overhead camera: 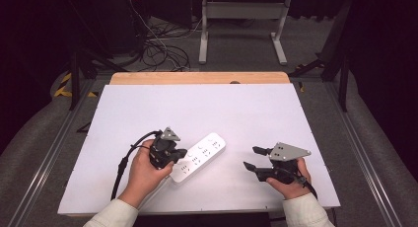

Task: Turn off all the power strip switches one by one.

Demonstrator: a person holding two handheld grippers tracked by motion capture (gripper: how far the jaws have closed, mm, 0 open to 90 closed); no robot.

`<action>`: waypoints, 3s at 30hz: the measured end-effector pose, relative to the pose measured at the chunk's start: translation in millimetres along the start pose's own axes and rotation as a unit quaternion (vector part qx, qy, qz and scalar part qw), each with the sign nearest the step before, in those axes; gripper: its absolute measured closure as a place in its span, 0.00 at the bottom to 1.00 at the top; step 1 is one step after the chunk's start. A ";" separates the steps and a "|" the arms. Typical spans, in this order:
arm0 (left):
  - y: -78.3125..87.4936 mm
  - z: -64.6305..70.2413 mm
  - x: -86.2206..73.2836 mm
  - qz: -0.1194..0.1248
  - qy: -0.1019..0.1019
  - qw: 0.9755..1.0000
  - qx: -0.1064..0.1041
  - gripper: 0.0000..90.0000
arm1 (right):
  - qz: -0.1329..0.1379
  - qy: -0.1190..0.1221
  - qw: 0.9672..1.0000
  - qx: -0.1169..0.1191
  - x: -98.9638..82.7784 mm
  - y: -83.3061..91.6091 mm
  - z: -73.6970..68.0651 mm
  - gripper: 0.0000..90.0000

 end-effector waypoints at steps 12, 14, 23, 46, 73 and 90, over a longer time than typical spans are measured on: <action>-21.9 -2.3 13.7 -0.007 0.007 1.000 -0.010 1.00 | 0.000 -0.002 1.000 0.002 -1.1 -0.5 0.6 0.44; -22.5 -3.0 12.9 -0.011 0.003 1.000 -0.006 1.00 | -0.001 -0.002 1.000 0.001 -1.2 -0.1 1.0 0.44; -27.0 -7.0 8.2 -0.026 0.001 1.000 0.006 1.00 | 0.000 0.000 1.000 0.001 -0.8 0.0 0.2 0.44; -30.9 -4.7 4.2 -0.036 -0.001 0.999 0.018 1.00 | -0.003 0.000 1.000 -0.001 -1.4 0.1 -0.2 0.44; -19.3 0.6 8.8 -0.010 0.009 1.000 0.017 1.00 | -0.001 0.000 1.000 0.001 -0.9 0.8 -0.6 0.44; -19.8 0.4 27.6 0.014 0.003 1.000 0.007 1.00 | -0.001 0.002 1.000 0.002 0.2 -0.5 -3.9 0.44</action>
Point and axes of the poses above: each handheld gripper's, and its own axes: y roughly backward along the jaws, x roughly out of its top, z roughly to its right, the point moved 6 cm from there along -y, roughly forward along the jaws, and after that the axes turned 5 degrees about -y, right-handed, at the moved point
